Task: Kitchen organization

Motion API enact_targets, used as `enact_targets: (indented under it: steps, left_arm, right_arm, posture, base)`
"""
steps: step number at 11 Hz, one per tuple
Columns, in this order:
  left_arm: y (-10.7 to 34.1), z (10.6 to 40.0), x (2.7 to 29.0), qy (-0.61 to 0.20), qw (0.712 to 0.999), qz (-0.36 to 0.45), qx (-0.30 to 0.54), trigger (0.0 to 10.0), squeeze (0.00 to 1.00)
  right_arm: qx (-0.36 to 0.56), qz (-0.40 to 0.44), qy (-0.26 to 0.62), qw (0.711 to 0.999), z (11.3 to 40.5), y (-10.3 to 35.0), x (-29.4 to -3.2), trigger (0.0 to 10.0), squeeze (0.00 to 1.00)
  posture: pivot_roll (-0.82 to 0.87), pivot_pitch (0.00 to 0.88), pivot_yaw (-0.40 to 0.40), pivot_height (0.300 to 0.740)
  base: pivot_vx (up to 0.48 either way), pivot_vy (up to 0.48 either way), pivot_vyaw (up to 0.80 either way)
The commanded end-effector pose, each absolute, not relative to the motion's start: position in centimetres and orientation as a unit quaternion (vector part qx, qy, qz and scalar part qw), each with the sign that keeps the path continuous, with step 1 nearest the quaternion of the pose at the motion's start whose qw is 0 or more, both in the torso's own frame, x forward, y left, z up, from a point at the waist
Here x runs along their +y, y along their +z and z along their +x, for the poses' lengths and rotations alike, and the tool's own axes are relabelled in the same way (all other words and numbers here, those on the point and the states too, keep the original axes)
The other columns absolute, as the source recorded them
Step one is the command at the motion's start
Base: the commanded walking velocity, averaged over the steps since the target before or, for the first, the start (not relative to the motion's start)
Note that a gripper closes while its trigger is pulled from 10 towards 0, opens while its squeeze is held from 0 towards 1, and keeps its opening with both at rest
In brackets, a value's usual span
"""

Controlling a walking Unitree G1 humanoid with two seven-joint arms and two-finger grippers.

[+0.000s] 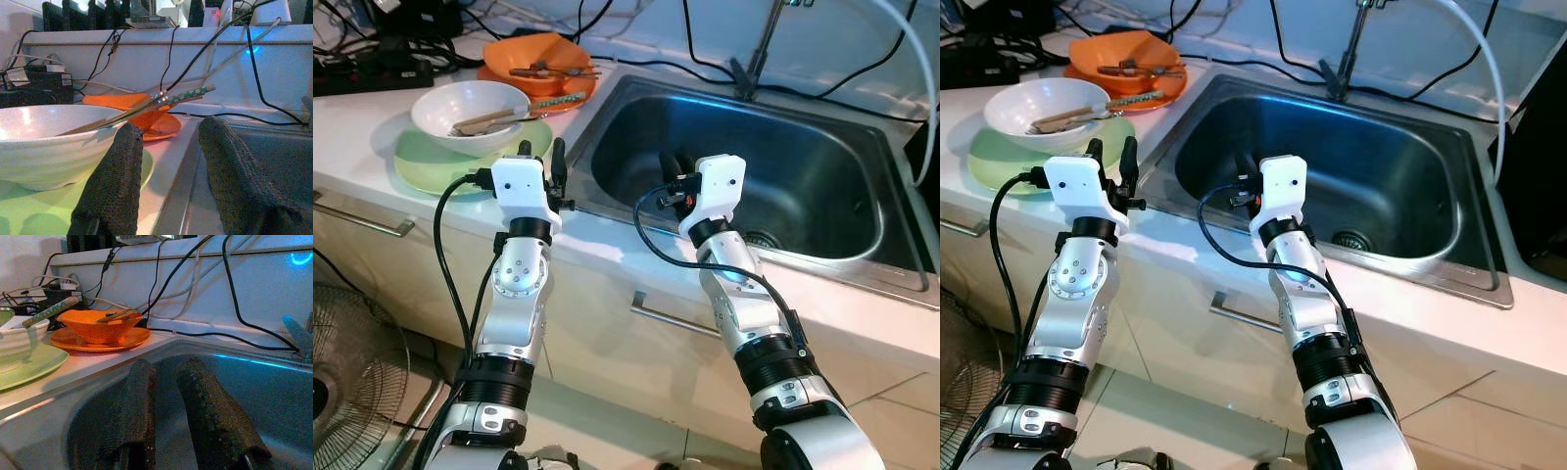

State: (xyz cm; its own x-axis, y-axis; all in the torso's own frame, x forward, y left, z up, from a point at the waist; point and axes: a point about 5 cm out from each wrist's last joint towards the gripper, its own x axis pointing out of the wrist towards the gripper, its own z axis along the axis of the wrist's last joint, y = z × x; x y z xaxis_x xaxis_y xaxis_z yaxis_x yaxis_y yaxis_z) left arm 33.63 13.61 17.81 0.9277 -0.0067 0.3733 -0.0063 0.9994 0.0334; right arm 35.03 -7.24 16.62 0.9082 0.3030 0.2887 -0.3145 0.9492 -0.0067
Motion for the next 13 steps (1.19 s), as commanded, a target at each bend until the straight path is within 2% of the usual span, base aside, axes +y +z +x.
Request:
enact_targets:
  steps: [1,13]
  left_arm:
    - [17.92,33.64,13.39,-0.006,0.981,0.024,-0.192,10.0,0.0]
    - [17.98,33.69,13.47,-0.005,0.98,0.026,-0.195,10.0,0.0]
  right_arm:
    - [-0.138,0.018,0.158,0.978,35.08,16.42,-7.43,10.0,0.0]
    - [-0.135,0.015,0.159,0.978,35.12,16.26,-7.38,10.0,0.0]
  posture:
    - [0.06,0.07,-0.063,0.74]
    - [0.06,0.069,-0.062,0.74]
  base:
    - [0.244,0.0,0.0]
    - [0.326,0.0,0.0]
